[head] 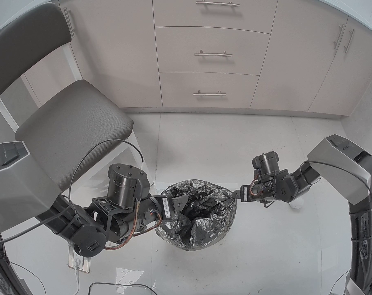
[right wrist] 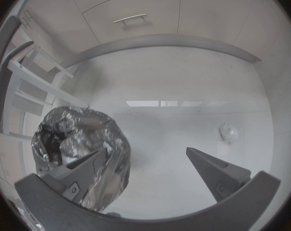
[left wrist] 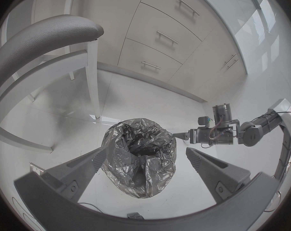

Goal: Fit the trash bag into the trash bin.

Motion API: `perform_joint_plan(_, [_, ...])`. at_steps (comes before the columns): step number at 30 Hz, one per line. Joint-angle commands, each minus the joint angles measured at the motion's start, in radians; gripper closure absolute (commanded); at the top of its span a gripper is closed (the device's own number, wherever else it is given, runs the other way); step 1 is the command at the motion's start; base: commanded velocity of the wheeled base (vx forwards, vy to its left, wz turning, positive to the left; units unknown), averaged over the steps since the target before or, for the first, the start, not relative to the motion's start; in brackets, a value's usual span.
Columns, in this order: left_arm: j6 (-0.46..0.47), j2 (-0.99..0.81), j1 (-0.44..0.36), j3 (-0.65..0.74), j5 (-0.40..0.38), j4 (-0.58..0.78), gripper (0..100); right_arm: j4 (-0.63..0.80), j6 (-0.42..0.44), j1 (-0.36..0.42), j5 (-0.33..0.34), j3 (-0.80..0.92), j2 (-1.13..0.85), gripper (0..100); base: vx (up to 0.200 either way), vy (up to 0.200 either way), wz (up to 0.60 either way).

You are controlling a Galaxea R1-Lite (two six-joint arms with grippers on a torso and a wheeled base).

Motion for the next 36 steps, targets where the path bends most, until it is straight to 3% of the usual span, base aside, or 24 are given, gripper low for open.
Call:
perform_joint_plan(1, [-0.002,0.003,0.000,0.000,0.001,-0.001,0,-0.003,-0.006,0.011,0.020,0.091,-0.074,0,0.000,0.000,0.00])
perform_joint_plan(7, [-0.002,0.006,0.000,-0.003,0.001,-0.001,0,-0.003,-0.033,0.014,0.020,0.074,-0.010,0,0.000,0.000,0.00])
perform_joint_plan(24, [-0.004,0.029,0.000,-0.011,0.002,-0.001,0,0.063,-0.055,0.001,0.020,-0.218,0.200,0,0.000,0.000,0.00])
perform_joint_plan(36, [-0.004,0.029,0.000,-0.011,0.001,-0.001,0,0.060,-0.042,-0.012,0.014,-0.158,0.094,0,0.000,0.000,0.00])
